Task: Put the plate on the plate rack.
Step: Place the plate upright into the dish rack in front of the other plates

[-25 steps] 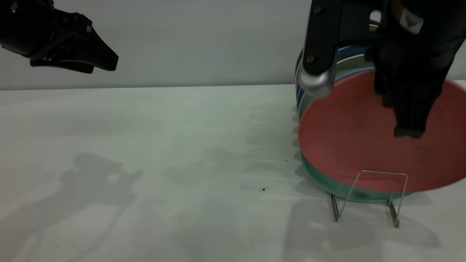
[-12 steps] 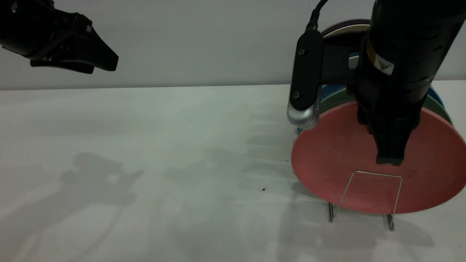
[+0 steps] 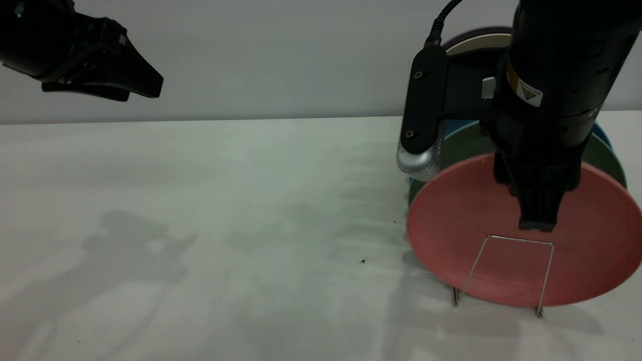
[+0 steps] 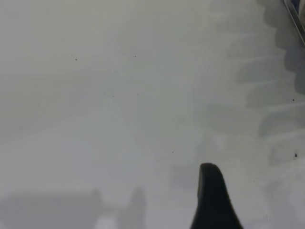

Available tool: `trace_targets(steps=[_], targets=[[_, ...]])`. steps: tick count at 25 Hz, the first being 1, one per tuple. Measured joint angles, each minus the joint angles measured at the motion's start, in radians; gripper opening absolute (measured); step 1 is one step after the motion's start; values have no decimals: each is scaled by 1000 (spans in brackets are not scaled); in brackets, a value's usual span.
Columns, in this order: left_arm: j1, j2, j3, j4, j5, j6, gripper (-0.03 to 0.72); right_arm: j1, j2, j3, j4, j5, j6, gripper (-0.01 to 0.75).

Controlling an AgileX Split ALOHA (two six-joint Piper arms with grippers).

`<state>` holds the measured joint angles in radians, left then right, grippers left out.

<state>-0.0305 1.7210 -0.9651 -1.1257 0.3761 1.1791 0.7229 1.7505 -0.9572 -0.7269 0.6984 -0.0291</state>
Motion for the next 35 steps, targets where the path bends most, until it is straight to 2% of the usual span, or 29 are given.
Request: trace_targets(steps=[16,27,35], targets=[[0,0,0,0,3,0,497,0,-137,0,51,10,29,326],[0,0,0,4,25,1,497,0,-327,0,287,33,0,326],[0,-118,0,14,79,53,497,0,-496,0,330,26,158,286]])
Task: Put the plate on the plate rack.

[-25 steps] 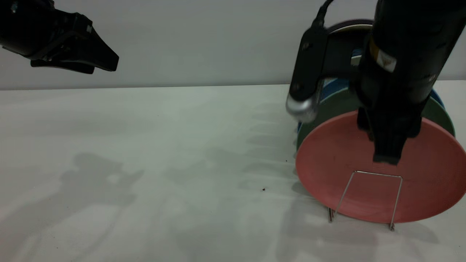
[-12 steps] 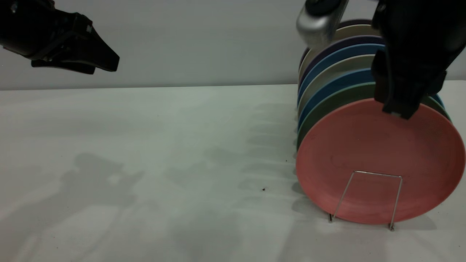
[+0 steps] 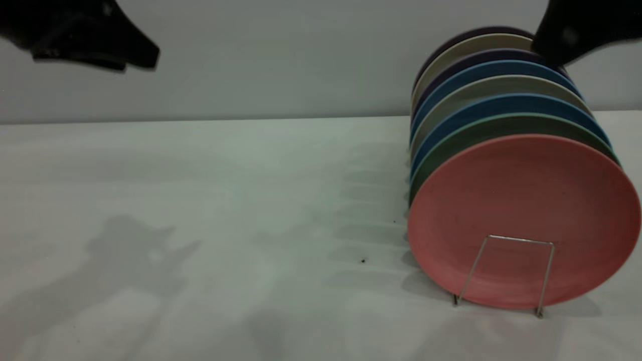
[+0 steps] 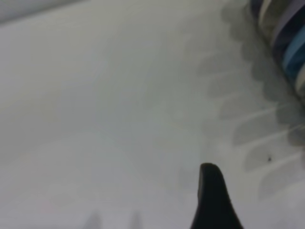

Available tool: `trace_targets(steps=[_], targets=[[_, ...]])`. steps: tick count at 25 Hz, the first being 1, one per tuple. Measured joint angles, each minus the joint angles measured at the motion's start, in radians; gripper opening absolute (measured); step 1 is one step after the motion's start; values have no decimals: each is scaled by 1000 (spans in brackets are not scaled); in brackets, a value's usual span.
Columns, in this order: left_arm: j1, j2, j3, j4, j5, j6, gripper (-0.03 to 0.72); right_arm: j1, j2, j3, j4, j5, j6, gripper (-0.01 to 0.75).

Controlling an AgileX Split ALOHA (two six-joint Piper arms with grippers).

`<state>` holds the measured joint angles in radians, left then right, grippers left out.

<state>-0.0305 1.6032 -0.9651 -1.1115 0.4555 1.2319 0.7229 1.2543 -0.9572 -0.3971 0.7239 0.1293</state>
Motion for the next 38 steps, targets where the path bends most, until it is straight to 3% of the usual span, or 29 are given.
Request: trace_targets(steps=[9,19,31,38], targets=[[0,-268,30,29,75,1,497,0,-176,0,58,68,47,275],[0,-562,152,65,129,-82,497,0,-425,0,189,198,-26,244],[0,-854,179,446,349,-485,497,0,-708,2,308,398,-119,243],[0,-1000,179,637,516,-743,497,0,-863,138,361,424,-129,243]])
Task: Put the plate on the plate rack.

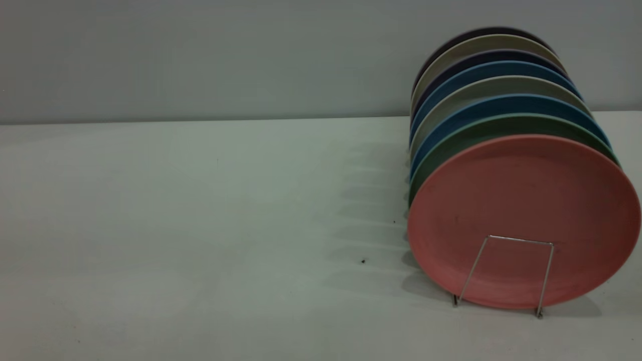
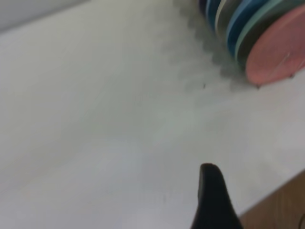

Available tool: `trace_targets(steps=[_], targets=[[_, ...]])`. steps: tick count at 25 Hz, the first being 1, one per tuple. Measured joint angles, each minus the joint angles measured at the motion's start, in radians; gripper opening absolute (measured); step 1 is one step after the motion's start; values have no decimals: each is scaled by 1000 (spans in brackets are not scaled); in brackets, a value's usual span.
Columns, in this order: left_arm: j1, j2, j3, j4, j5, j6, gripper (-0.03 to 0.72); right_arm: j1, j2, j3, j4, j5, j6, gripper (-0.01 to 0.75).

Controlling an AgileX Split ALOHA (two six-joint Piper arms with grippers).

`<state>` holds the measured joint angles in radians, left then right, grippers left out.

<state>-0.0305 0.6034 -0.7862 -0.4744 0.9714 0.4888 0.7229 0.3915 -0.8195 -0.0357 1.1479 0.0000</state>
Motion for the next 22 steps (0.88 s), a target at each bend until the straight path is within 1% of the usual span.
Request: trace_targets(steps=[4,8,12,16,22], targets=[[0,-67,0,118,111,-137,497,0,-63,95,20,-3,0,243],[0,-118,0,238,190,-240,497,0,-111,145,25,1,0,243],[0,-163,1,321,193,-316,497,0,-167,169,26,15,-12,243],[0,-224,9,346,194,-337,497,0,-225,227,25,24,-24,243],[0,-348,122,385,191,-351,497,0,-305,304,15,24,-34,243]])
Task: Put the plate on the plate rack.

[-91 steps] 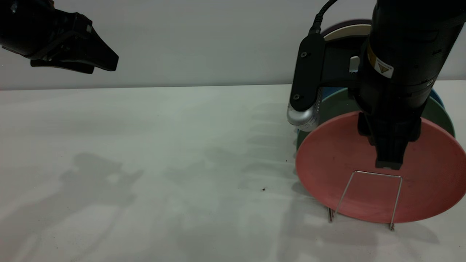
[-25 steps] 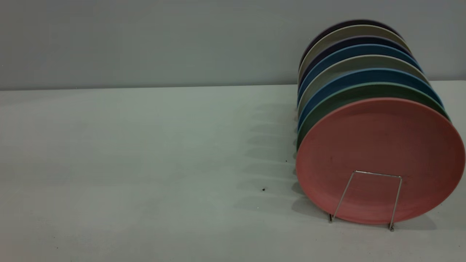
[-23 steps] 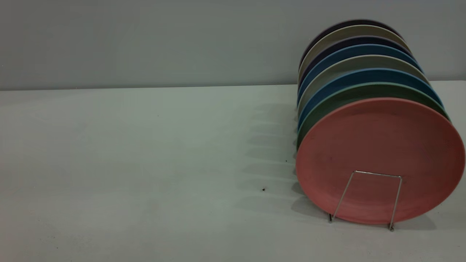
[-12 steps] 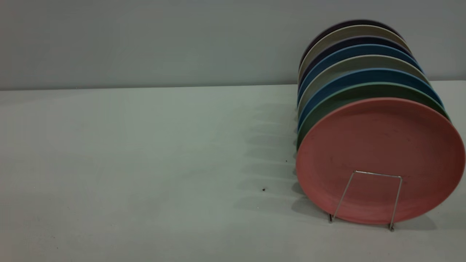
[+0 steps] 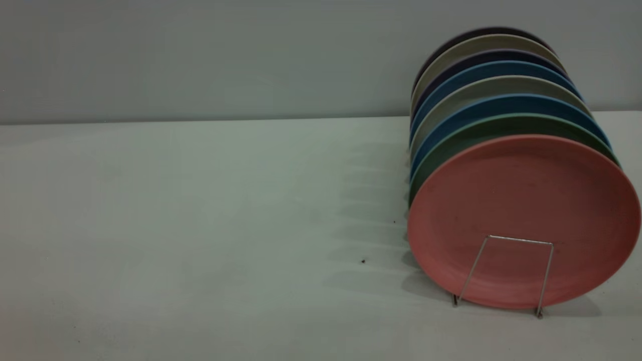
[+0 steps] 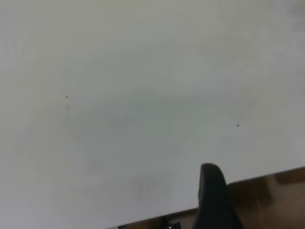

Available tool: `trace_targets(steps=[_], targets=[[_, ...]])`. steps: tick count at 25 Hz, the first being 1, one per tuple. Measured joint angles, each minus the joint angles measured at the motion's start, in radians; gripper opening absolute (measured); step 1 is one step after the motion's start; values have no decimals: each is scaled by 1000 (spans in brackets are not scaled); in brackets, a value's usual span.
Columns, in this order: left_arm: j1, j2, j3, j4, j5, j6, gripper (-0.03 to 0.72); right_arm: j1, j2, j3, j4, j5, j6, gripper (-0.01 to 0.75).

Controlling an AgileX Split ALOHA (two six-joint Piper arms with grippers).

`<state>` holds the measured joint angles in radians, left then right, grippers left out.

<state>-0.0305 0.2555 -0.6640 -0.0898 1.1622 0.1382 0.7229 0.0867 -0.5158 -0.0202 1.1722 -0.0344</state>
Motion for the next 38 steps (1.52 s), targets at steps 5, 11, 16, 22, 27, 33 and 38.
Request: trace_targets(steps=[5,11,16,22,27,33,38], targets=[[0,-114,89,24,-3,-2,497,0,-41,21,-13,-1,-6,243],[0,-187,174,25,-18,-2,497,0,-47,22,-40,-1,-10,243],[0,-209,176,25,-24,-2,497,0,-47,30,-44,-11,-10,243],[0,-209,176,25,-24,-2,497,0,-47,43,-45,-31,-9,243],[0,-209,176,25,-24,-2,497,0,-47,43,-46,-31,-2,243],[0,-209,176,25,-24,-2,497,0,-47,43,-46,-31,-2,243],[0,-209,176,25,-24,-2,497,0,-47,43,-47,-31,-2,243]])
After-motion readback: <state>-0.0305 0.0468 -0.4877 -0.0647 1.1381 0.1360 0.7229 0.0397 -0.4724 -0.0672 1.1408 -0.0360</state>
